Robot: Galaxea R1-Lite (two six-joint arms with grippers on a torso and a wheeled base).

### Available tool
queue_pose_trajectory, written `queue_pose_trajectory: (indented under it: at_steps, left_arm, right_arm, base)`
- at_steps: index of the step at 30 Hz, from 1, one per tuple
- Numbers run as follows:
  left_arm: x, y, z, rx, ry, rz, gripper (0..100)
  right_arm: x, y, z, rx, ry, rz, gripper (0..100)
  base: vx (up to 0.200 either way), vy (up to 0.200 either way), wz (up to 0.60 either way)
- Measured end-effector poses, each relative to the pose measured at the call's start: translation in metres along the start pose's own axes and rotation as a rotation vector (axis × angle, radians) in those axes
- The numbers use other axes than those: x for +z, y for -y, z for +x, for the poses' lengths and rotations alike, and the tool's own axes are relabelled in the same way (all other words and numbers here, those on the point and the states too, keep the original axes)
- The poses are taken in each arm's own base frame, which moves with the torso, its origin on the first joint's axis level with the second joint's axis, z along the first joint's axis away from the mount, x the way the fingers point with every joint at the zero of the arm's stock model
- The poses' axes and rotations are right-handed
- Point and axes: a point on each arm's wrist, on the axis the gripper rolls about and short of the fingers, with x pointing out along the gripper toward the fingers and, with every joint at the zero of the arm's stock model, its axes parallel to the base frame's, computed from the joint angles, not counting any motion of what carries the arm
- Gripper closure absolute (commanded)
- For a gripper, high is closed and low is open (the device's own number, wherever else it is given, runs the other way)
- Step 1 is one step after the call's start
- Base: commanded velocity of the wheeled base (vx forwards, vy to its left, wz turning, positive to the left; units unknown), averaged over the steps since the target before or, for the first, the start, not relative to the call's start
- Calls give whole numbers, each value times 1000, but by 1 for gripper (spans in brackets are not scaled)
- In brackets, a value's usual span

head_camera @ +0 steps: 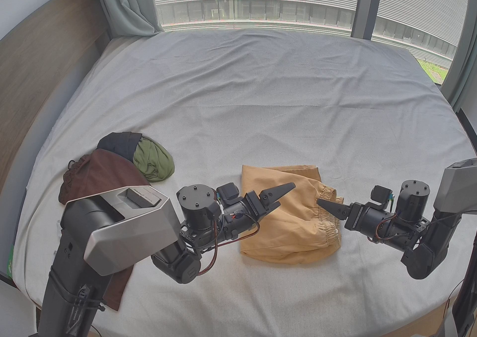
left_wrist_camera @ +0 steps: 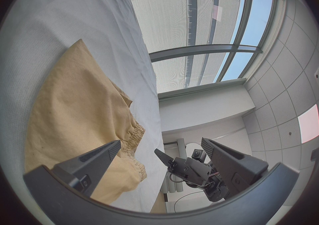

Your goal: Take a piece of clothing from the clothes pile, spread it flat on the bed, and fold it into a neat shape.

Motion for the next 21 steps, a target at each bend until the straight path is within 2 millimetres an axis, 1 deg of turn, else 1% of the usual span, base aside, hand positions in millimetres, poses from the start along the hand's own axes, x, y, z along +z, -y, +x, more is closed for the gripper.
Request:
queue_pose_trajectory:
  at_steps: [3,8,14,21]
  left_arm:
    - [3,2,-4,4,6,14,0]
    - [17,3,-19,33,37,93,0]
    - [34,0,-42,88,73,176,0]
    - [48,-3,-67,142,103,200,0]
  right_arm:
    - [-1,-1,0,1,-2,0,0]
    - [-4,-2,2,7,-17,2,0]
    - [-16,0,9,5,-58,13,0]
    - [-31,9,16,-16,-106,30,0]
  base:
    - [0,0,0]
    - [0,0,0]
    - [0,0,0]
    - [0,0,0]
